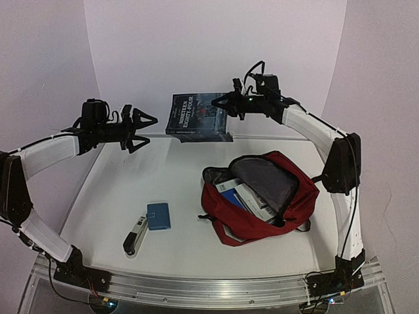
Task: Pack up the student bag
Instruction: Place the book in the student bag.
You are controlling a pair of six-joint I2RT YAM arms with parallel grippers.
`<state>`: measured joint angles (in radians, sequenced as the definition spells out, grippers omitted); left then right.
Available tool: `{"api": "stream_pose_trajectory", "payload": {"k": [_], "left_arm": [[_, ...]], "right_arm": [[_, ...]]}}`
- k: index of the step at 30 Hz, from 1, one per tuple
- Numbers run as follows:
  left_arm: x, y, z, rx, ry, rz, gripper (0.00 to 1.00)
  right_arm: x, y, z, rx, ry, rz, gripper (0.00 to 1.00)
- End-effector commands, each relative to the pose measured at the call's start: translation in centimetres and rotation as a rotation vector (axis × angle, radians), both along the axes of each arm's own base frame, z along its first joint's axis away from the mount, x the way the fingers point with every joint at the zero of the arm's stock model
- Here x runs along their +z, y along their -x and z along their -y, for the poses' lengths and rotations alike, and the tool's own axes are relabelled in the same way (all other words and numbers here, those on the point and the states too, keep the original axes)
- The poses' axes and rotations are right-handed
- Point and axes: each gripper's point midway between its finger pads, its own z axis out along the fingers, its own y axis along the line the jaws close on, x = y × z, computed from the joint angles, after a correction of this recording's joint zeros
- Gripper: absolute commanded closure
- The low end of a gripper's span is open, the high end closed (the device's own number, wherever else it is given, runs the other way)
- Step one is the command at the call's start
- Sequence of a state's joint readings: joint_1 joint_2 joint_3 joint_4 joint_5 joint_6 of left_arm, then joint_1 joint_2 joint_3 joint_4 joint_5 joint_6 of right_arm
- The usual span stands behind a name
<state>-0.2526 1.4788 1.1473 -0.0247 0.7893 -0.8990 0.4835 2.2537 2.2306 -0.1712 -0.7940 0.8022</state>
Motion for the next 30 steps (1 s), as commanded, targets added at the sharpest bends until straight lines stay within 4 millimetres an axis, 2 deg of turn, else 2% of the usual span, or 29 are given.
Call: {"api": "stream_pose_trajectory", "payload": {"k": [1,5,15,20,26,30], "left_arm": [[2.9,0.9,2.3,-0.083,0.095,0.045,0.00],[1.7,0.5,3.1,-0.089,0.101,-0.001,0.00],[0.7,-0.8,4.5,-0.086,0.148,-0.048,0.00],[1.6,-1.2,4.7,-0.089,0.186,-0.023,0.02],[3.7,-0.5,4.8,-0.118,0.205,0.064,0.29],[4.9,0.2,4.5,-0.126,0.210,0.116,0.51]], "right_arm": [[9.4,4.3,0.0,0.096,-0.152,0.149,1.00],[10.4,5.2,0.1,0.114,-0.190,0.133,1.00],[11.6,7.9,-0.2,0.168,-0.227,0.111,1.00],[11.5,9.0,-0.3,0.188,-0.228,0.094,1.00],[9.6,10.1,-0.4,0.215,-0.211,0.037,1.00],[9.1,10.5,-0.3,0.225,-0.206,0.019,1.00]]}}
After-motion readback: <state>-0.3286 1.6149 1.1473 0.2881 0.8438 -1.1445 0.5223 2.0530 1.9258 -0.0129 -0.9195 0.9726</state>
